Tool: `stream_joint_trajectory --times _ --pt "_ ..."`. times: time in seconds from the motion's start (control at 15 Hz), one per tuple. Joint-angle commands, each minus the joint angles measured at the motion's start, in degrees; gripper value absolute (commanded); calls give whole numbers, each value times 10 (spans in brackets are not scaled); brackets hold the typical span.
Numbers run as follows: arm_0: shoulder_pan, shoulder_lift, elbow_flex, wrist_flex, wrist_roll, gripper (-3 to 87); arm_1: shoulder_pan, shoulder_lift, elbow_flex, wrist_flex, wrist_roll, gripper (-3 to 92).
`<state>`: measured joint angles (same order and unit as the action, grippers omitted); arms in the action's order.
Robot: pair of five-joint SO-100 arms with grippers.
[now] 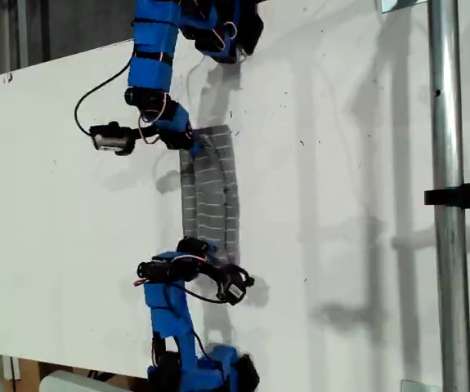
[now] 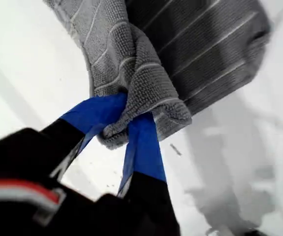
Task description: Grasp corners of a towel and fold twice.
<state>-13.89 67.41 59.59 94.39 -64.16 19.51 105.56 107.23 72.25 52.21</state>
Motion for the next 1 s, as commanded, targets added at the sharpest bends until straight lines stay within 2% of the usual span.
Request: stream_joint_trajectory --times 0.0,0.07,0.13,0.27,0.4,0.67,0.93 --pt "-114 46 -25 6 83 -26 121 15 -56 -28 -146 -3" --pt "-152 44 -32 2 112 -26 155 -7 -91 -37 -195 -3" --pt "-181 39 -40 0 136 -26 174 -37 -147 -11 -218 -3" --pt "-193 40 -30 6 149 -21 177 -43 -176 10 -224 -3" --pt "-161 27 -9 2 126 -18 148 -43 -118 -4 -199 -3" --pt "-102 -4 -26 4 78 -9 123 -19 54 -92 -154 -3" --pt "-105 -84 -28 -4 59 -12 112 -36 126 -171 -132 -3"
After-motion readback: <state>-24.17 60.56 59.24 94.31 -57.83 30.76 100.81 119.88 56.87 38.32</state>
